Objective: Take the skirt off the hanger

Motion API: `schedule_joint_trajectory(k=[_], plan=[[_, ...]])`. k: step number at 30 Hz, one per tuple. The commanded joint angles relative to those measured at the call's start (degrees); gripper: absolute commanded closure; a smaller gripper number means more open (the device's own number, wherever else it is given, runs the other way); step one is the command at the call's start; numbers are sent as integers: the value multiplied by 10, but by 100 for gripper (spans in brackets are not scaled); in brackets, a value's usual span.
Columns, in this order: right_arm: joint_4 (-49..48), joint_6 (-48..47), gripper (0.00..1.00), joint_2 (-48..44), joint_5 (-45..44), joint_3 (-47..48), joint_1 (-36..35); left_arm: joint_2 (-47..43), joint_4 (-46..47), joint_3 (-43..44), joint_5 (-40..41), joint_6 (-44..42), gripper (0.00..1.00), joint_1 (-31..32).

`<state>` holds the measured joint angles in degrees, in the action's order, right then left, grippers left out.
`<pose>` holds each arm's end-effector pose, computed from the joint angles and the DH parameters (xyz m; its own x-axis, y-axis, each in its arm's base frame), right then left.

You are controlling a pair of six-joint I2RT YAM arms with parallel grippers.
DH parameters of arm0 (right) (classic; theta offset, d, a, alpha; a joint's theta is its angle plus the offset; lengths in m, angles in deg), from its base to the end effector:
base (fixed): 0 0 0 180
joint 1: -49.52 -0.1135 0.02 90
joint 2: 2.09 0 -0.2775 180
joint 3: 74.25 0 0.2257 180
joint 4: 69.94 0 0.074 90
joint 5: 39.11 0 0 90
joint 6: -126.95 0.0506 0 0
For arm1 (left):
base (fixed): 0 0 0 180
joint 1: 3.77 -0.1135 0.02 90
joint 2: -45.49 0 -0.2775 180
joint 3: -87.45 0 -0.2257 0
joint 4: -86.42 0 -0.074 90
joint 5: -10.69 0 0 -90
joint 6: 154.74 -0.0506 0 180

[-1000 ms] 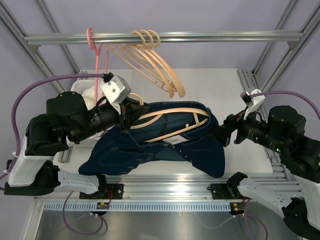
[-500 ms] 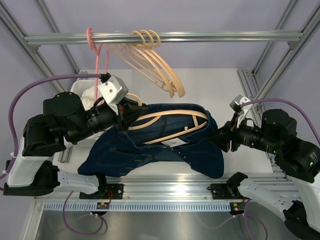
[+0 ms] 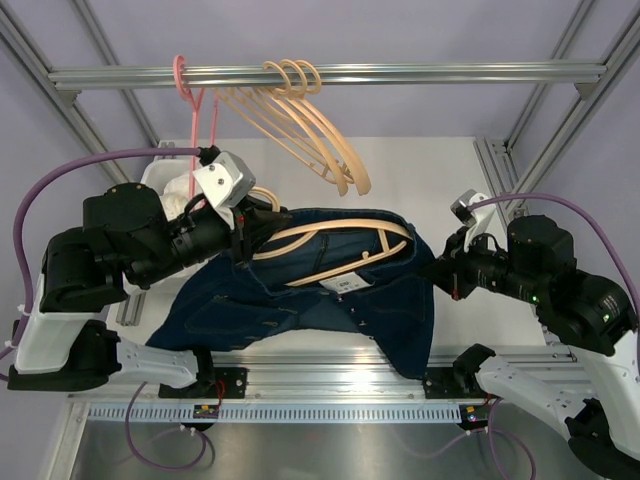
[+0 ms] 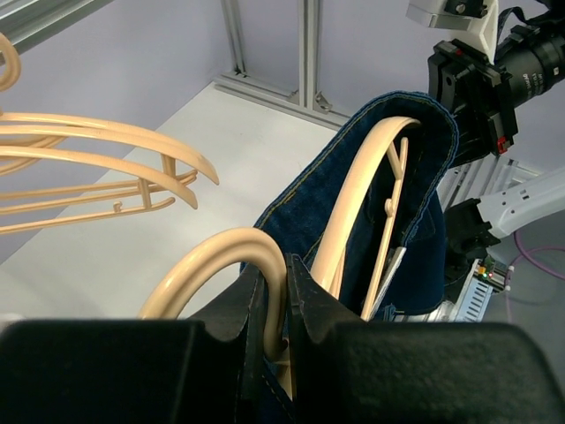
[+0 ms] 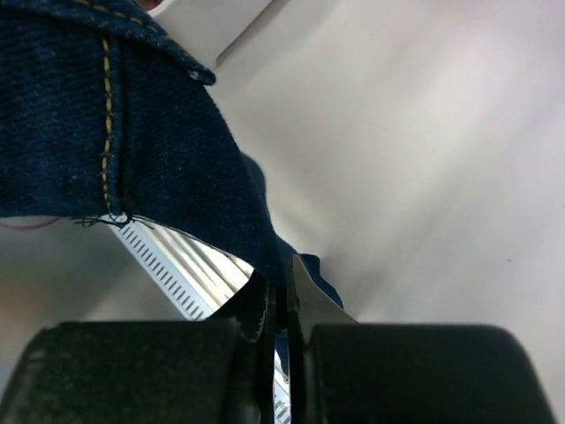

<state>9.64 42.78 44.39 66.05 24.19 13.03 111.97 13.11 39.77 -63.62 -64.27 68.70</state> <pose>0.0539 0.0563 0.4355 -0.4480 -0.2094 -0.8691 -0.7185 0.6629 0.2106 0.0502 -0.1135 0.5579 -0.0460 0.1195 -0.9918 0.8369 0.5467 0.0270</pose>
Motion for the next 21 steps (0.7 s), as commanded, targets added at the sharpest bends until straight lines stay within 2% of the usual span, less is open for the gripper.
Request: schedule_joint_trajectory(k=[1, 4, 5, 8, 10, 12, 16, 17, 18, 21], plan=[[18, 16, 100, -1, -118, 5, -3, -18, 60, 26, 52, 3, 100, 0], [34, 57, 100, -1, -254, 24, -3, -44, 76, 8, 111, 15, 100, 0], [39, 98, 100, -2, -334, 35, -3, -55, 85, -17, 123, 16, 100, 0], [64, 172, 100, -7, -419, 48, -3, -107, 131, -59, 141, 16, 100, 0], [71, 203, 100, -4, -430, 50, -3, -127, 151, -75, 123, 17, 100, 0], [60, 194, 100, 6, -364, 49, -3, -134, 165, -80, 100, 19, 100, 0], [-34, 160, 100, -4, -232, 20, -3, -123, 198, -85, 55, 37, 100, -1], [-47, 141, 100, 3, -117, 11, -3, -119, 214, -94, 44, 43, 100, 0], [-44, 132, 100, 31, -41, 13, -3, -120, 265, -126, 9, 52, 100, 0], [-33, 141, 100, 64, -5, 15, -3, -106, 353, -160, -46, 71, 100, 0]])
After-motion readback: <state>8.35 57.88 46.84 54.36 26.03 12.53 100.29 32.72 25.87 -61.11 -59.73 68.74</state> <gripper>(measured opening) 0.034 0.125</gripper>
